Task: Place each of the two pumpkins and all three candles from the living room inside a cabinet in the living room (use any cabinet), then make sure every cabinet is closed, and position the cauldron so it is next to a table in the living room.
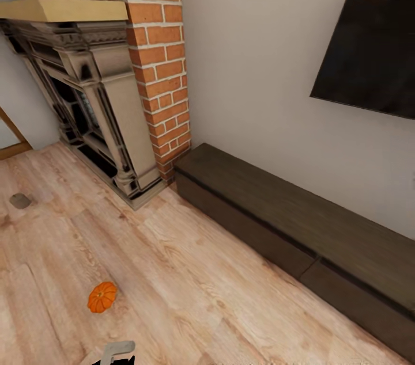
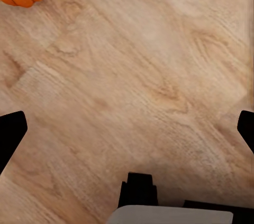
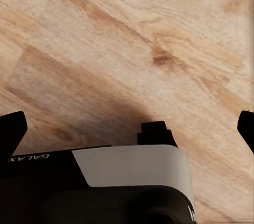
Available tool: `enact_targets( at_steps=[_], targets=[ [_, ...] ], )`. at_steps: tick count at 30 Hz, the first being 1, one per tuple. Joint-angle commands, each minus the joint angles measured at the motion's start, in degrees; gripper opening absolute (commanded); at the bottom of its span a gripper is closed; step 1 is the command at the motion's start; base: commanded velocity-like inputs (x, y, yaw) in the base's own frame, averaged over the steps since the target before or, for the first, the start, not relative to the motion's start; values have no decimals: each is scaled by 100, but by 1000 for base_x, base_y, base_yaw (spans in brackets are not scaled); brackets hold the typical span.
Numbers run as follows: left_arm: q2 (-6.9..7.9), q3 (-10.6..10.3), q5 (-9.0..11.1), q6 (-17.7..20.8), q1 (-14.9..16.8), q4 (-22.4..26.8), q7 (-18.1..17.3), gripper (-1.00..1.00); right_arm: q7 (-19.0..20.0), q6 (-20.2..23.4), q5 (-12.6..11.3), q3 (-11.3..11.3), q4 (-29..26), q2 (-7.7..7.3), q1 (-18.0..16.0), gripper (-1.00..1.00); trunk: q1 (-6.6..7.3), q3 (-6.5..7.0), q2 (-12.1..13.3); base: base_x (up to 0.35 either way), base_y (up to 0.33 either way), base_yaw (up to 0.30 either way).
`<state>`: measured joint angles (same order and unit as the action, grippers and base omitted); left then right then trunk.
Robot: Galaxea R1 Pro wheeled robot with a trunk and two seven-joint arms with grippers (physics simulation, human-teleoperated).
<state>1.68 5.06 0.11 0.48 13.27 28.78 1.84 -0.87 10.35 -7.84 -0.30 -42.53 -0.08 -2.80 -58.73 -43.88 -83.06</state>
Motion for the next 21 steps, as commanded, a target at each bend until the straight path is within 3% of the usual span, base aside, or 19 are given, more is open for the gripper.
enact_targets(
  at_steps=[1, 21],
  targets=[
    [-2, 4, 0, 5, 0, 5, 10, 100, -9, 28, -61, 0, -9, -1, -1, 100, 0, -10, -2, 0, 0, -220],
    [-1, 4, -3, 5, 0, 5, 10, 100, -9, 28, -77, -13, -8, -1, -1, 100, 0, -132, -2, -28, 0, -215]
  ],
)
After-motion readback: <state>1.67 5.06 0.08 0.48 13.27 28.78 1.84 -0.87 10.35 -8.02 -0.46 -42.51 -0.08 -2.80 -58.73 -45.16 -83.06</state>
